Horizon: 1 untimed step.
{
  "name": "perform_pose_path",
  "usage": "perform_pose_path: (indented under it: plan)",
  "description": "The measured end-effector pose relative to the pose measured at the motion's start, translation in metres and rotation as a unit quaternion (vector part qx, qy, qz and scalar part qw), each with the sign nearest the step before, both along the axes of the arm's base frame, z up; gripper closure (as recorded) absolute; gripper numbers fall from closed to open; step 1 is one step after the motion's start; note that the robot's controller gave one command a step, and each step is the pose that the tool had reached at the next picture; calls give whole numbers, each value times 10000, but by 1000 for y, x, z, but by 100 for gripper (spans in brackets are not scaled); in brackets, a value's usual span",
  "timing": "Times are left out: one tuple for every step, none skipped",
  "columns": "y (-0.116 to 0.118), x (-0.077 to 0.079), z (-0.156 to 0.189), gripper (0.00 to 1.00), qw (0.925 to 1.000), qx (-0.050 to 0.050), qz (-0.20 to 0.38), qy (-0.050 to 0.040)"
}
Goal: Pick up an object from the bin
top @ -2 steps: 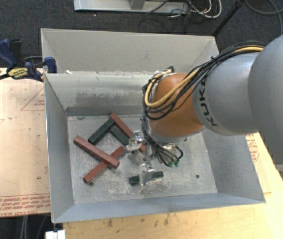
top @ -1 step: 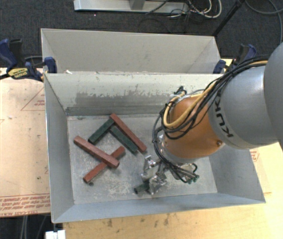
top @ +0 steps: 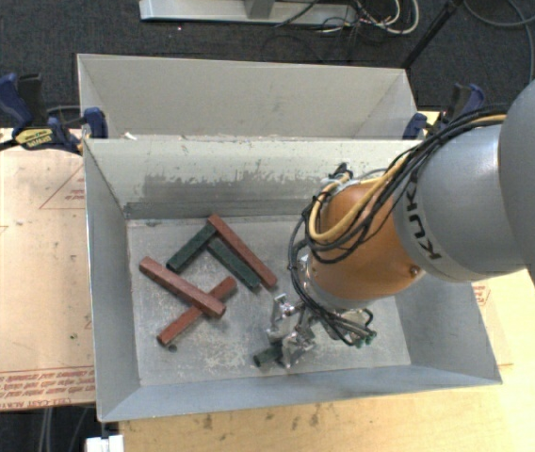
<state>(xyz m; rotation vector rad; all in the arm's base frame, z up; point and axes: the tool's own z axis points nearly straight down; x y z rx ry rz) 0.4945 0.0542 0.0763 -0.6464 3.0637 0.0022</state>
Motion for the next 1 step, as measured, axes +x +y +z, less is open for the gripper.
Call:
perform_pose_path:
  plan:
    - [1,6,173,100,10000,-9,49,10]
